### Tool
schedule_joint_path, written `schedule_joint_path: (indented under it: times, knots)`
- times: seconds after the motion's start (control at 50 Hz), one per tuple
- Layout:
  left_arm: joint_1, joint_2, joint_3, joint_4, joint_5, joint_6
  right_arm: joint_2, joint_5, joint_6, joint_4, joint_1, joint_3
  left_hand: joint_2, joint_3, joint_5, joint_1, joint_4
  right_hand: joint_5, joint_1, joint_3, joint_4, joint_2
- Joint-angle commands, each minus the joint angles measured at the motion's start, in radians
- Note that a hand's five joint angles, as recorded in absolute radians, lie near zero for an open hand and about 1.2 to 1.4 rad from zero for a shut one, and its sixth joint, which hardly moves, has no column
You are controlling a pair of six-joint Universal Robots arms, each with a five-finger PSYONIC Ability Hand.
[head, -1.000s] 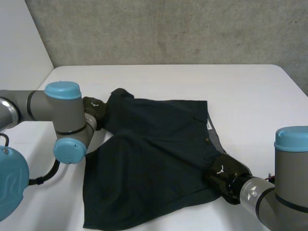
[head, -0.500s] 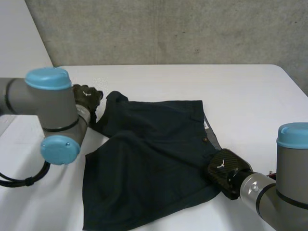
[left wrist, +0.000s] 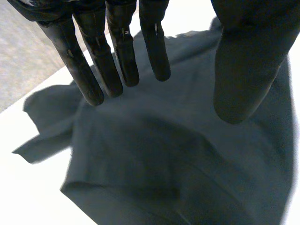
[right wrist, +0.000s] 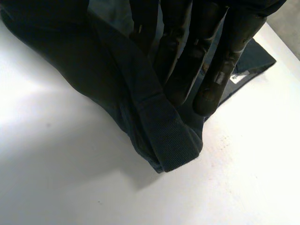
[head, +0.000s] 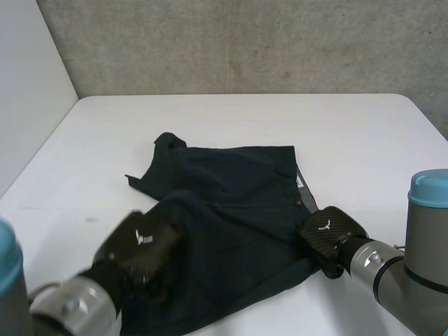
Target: Fold the shorts.
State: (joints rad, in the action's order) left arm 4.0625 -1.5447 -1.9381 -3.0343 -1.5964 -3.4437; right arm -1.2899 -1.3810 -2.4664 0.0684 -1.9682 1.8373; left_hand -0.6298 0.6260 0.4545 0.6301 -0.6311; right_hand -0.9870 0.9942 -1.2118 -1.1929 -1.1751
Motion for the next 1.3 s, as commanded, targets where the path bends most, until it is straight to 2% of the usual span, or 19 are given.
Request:
schedule_joint_path:
  times: [0.02,0.2,0.5,0.66,1.1,1.18,1.26,1.28,1.3]
  knots:
    - [-0.022,0.028,-0.133,-0.023,-0.028,-0.002,0.000,-0.001,-0.040,-0.001,0.012,-0.009,-0.127,0.131,0.128,0.126,-0.126,-0.235,0.402,-0.184,-0.203,-0.221]
    - [-0.021,0.003,-0.200,-0.053,-0.082,-0.006,0.000,-0.001,-0.054,0.001,0.012,-0.007,-0.124,0.128,0.125,0.124,-0.123,-0.235,0.402,-0.184,-0.203,-0.221]
    - [-0.019,-0.115,-0.203,-0.155,-0.083,-0.006,-0.003,-0.001,-0.063,0.001,0.012,-0.006,-0.136,0.139,0.136,0.135,-0.134,-0.235,0.402,-0.184,-0.203,-0.221]
    - [-0.019,-0.147,-0.213,-0.213,-0.085,-0.009,-0.003,-0.001,-0.069,0.001,0.014,-0.006,-0.253,0.257,0.254,0.252,-0.252,-0.235,0.402,-0.184,-0.203,-0.221]
    - [-0.022,-0.146,-0.245,-0.282,-0.111,-0.117,-0.008,0.000,-0.075,0.004,0.012,-0.007,-0.274,0.277,0.274,0.273,-0.272,-0.235,0.402,-0.184,-0.203,-0.221]
    - [-0.024,-0.144,-0.248,-0.282,-0.112,-0.117,-0.008,0.000,-0.075,0.004,0.012,-0.007,-0.353,0.356,0.353,0.352,-0.351,-0.235,0.402,-0.184,-0.203,-0.221]
    - [-0.024,-0.147,-0.251,-0.290,-0.111,-0.117,-0.008,0.000,-0.075,0.004,0.012,-0.006,-0.625,0.629,0.626,0.625,-0.624,-0.235,0.402,-0.184,-0.203,-0.221]
    - [-0.025,-0.149,-0.254,-0.296,-0.112,-0.117,-0.008,0.000,-0.075,0.004,0.014,-0.007,-0.765,0.769,0.766,0.765,-0.764,-0.235,0.402,-0.184,-0.203,-0.221]
    - [-0.025,-0.149,-0.257,-0.297,-0.112,-0.118,-0.008,0.000,-0.075,0.004,0.012,-0.007,-0.766,0.770,0.767,0.766,-0.765,-0.235,0.402,-0.184,-0.203,-0.221]
